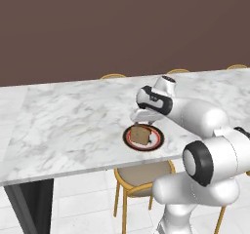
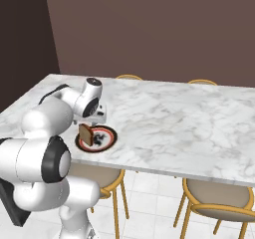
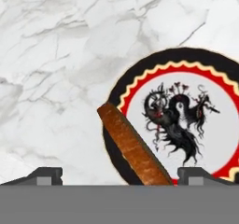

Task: Start the toaster. Once the lever pops up, take the bread to the plate on the dining counter.

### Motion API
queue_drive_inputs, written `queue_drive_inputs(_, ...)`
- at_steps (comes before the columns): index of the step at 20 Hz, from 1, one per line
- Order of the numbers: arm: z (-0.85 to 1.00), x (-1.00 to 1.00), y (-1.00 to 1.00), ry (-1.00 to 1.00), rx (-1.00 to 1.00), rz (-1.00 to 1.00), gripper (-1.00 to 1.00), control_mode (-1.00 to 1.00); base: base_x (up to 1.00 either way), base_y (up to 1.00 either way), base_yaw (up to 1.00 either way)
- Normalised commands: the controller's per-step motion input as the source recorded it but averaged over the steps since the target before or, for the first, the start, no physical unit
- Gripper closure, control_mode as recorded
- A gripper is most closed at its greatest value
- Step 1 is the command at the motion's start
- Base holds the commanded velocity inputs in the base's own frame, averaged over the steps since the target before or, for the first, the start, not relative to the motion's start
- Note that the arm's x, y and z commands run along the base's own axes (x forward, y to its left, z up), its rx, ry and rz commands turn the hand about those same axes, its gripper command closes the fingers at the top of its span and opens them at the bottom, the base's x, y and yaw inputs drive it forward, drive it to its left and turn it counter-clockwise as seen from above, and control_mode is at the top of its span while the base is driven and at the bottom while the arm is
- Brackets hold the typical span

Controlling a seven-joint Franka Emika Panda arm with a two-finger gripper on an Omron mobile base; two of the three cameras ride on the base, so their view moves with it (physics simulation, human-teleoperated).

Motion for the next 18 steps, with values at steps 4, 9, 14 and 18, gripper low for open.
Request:
queue_drive_inputs(4, 0.02, -0.05, -0.12, -0.05, 0.0, -0.04, -1.0, -1.0, 0.0, 0.0, 0.0)
queue_drive_inputs(9, 0.19, 0.0, -0.02, -0.01, 0.0, -0.01, -1.0, -1.0, 0.0, 0.0, 0.0)
queue_drive_inputs(14, 0.37, 0.0, 0.0, 0.0, 0.0, 0.0, -1.0, -1.0, 0.0, 0.0, 0.0)
queue_drive_inputs(18, 0.47, -0.02, -0.05, 0.0, -0.01, -0.03, -1.0, -1.0, 0.0, 0.0, 0.0)
